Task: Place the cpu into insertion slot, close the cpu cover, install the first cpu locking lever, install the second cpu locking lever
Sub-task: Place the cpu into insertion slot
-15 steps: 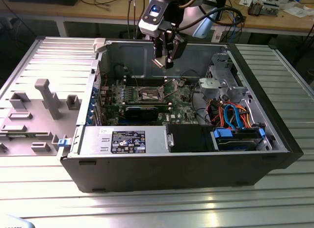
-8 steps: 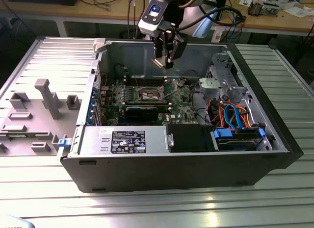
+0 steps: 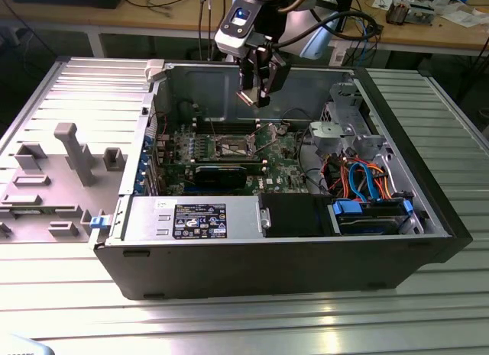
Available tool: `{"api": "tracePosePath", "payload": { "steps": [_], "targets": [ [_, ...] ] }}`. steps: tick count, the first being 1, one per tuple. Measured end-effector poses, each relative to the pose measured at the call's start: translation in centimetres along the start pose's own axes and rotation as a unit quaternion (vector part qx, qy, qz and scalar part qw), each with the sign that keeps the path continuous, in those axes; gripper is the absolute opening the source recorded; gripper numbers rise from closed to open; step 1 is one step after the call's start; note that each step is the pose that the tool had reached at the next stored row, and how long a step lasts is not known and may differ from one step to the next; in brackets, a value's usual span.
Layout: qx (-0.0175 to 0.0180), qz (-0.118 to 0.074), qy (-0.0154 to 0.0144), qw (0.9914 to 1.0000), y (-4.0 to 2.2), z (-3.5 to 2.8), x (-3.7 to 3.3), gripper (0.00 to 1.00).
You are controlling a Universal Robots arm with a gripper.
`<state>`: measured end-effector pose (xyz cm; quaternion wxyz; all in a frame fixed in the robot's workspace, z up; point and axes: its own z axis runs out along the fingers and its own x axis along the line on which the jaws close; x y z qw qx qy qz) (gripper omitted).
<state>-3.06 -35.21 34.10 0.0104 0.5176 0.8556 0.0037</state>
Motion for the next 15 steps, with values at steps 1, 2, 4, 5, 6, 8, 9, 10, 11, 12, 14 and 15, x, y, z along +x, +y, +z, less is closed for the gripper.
{"api": "tracePosePath", "payload": {
  "steps": [1, 2, 4, 5, 6, 8, 9, 10, 11, 12, 14, 15],
  "targets": [
    [0.0, 0.001, 0.0, 1.0, 0.0, 0.0, 0.0, 0.55],
    [0.0, 0.001, 0.0, 1.0, 0.0, 0.0, 0.0, 0.55],
    [0.0, 0.002, 0.0, 1.0, 0.0, 0.0, 0.0, 0.55],
    [0.0, 0.003, 0.0, 1.0, 0.0, 0.0, 0.0, 0.55],
    [0.0001, 0.003, -0.0001, 1.0, 0.0, 0.0, 0.0, 0.55],
    [0.0001, 0.004, -0.0001, 0.99999, 0.0, 0.0, 0.0, 0.55],
    [0.0001, 0.005, -0.0001, 0.99999, 0.0, 0.0, 0.0, 0.55],
    [0.0001, 0.006, -0.0001, 0.99998, 0.0, 0.0, 0.0, 0.55],
    [0.0001, 0.007, -0.0001, 0.99998, 0.0, 0.0, 0.0, 0.55],
    [0.0001, 0.007, -0.0001, 0.99998, 0.0, 0.0, 0.0, 0.55],
    [0.0001, 0.008, -0.0002, 0.99997, 0.0, 0.0, 0.0, 0.55],
    [0.0001, 0.009, -0.0002, 0.99996, 0.0, 0.01, 0.0, 0.55]
  ]
}}
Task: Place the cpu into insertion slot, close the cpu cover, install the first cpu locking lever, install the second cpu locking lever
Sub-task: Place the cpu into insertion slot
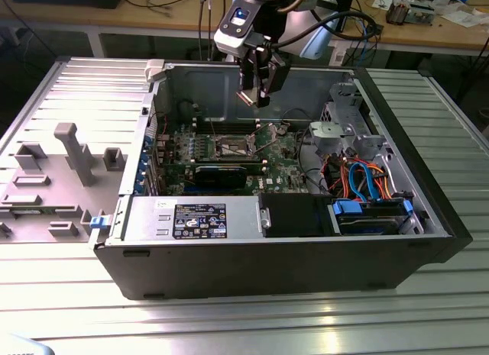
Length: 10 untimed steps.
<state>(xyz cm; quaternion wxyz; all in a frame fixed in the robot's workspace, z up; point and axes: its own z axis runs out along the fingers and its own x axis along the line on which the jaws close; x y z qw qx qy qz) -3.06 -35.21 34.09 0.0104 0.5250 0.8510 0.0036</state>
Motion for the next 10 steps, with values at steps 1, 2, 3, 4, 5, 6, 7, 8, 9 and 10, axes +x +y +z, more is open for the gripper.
{"api": "tracePosePath", "payload": {
  "steps": [1, 2, 3, 4, 5, 6, 7, 8, 9, 10],
  "targets": [
    [0.0, 0.0, 0.0, 1.0, 0.0, 0.0, 0.0, 0.55],
    [0.0, 0.001, 0.0, 1.0, 0.0, 0.0, 0.0, 0.55],
    [0.0, 0.002, 0.0, 1.0, 0.0, 0.0, 0.0, 0.55],
    [0.0, 0.002, -0.0001, 1.0, 0.0, 0.0, 0.0, 0.55],
    [0.0, 0.003, 0.0, 1.0, 0.0, 0.0, 0.0, 0.55],
    [0.0001, 0.003, 0.0, 1.0, 0.0, 0.0, 0.0, 0.55],
    [0.0001, 0.004, -0.0001, 0.99999, 0.0, 0.0, 0.0, 0.55],
    [0.0001, 0.004, -0.0001, 0.99999, 0.0, 0.0, 0.0, 0.55],
    [0.0001, 0.005, -0.0001, 0.99999, 0.0, 0.0, 0.0, 0.55],
    [0.0001, 0.005, -0.0001, 0.99999, 0.0, 0.0, 0.0, 0.55]
  ]
}}
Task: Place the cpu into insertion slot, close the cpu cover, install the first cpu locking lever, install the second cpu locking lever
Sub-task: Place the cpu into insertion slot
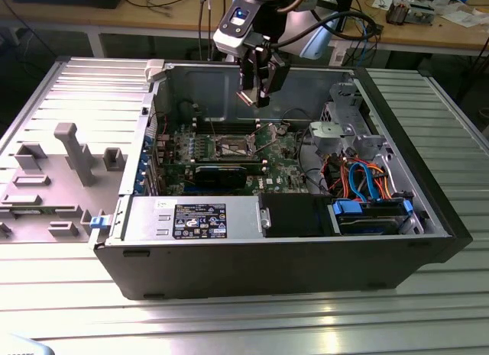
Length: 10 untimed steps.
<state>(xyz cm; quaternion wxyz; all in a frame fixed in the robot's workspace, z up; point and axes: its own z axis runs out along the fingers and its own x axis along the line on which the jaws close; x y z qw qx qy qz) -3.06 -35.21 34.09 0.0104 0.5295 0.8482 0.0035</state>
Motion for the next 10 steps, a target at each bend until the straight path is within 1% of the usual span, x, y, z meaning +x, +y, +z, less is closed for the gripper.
{"api": "tracePosePath", "payload": {
  "steps": [10],
  "targets": [
    [0.0001, 0.006, -0.0001, 0.99998, 0.0, 0.0, 0.0, 0.55]
  ]
}}
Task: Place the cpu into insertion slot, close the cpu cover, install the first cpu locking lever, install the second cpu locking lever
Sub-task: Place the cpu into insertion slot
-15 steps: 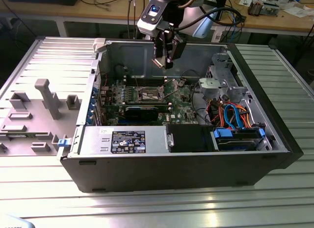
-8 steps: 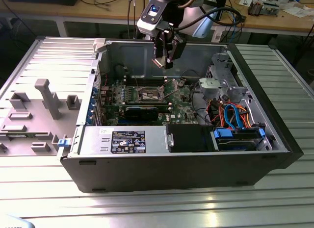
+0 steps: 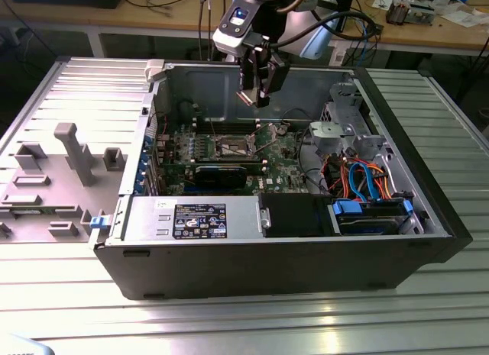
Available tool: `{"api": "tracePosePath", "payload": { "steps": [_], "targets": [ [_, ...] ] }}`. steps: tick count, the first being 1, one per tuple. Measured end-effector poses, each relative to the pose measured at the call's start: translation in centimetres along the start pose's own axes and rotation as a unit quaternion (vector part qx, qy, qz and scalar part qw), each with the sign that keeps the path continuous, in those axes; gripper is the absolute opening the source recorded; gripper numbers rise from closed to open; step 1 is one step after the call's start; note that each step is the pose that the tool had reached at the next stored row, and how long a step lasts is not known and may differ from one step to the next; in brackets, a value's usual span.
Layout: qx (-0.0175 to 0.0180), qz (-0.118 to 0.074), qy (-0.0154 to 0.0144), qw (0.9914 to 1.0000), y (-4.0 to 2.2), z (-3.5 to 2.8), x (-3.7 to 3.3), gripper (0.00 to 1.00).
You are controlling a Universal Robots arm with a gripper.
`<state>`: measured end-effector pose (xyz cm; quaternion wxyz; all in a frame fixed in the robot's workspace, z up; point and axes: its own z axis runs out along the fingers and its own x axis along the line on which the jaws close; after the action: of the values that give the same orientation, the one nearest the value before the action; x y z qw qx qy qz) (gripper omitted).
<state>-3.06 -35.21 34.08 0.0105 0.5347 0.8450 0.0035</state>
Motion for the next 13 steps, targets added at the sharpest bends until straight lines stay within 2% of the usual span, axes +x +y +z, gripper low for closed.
{"api": "tracePosePath", "payload": {
  "steps": [13],
  "targets": [
    [0.0002, 0.013, -0.0003, 0.99991, 0.0, 0.01, 0.0, 0.55]
  ]
}}
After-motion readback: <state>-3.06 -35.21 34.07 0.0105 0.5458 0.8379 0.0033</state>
